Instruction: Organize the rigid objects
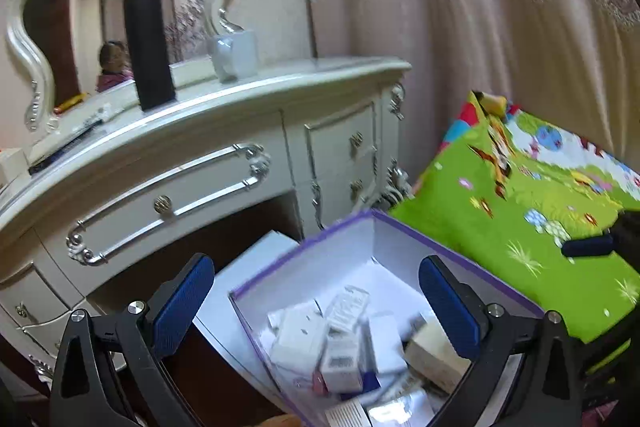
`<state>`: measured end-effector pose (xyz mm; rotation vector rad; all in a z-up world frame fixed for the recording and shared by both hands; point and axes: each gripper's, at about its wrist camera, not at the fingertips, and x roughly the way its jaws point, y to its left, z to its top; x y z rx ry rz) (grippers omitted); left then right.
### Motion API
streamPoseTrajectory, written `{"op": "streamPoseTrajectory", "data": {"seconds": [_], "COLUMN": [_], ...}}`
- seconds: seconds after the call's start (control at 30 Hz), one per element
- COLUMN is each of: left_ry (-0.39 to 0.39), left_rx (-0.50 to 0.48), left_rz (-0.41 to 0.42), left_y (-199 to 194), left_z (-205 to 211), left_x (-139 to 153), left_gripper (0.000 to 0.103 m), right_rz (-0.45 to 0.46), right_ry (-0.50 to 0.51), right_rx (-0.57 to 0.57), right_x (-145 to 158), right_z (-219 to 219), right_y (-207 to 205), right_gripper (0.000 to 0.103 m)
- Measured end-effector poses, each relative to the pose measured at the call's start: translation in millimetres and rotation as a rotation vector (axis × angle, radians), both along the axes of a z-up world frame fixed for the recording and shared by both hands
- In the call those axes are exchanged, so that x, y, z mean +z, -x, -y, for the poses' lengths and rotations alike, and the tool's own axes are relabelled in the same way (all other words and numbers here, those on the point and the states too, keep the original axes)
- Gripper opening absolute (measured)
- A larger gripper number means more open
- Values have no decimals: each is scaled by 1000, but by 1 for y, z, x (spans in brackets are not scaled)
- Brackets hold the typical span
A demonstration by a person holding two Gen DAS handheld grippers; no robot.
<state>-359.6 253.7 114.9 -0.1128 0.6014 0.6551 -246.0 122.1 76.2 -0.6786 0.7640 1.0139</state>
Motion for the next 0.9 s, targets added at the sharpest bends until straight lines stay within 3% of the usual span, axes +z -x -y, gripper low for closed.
{"op": "streamPoseTrajectory", "data": {"seconds": [0.17, 0.33, 0.77, 0.9], "left_ry": [200, 290, 352, 308], "left_rx": [-93, -94, -57, -29], "left_rz": [-113, -229, -266, -244], "left_y": [-12, -22, -24, -21], "left_z": [-6, -8, -24, -24], "left_x": [-21, -50, -66, -64], "left_gripper": [103, 103, 103, 103], "right_rz": [-41, -50, -58, -55], "right_ry": [32, 97, 156, 151], "right_rx": [-19, -22, -12, -12], "right_x": [-1, -9, -27, -27], "right_z": [6, 5, -3, -3], "right_y": [0, 7, 13, 15], "right_gripper": [92, 92, 92, 92]}}
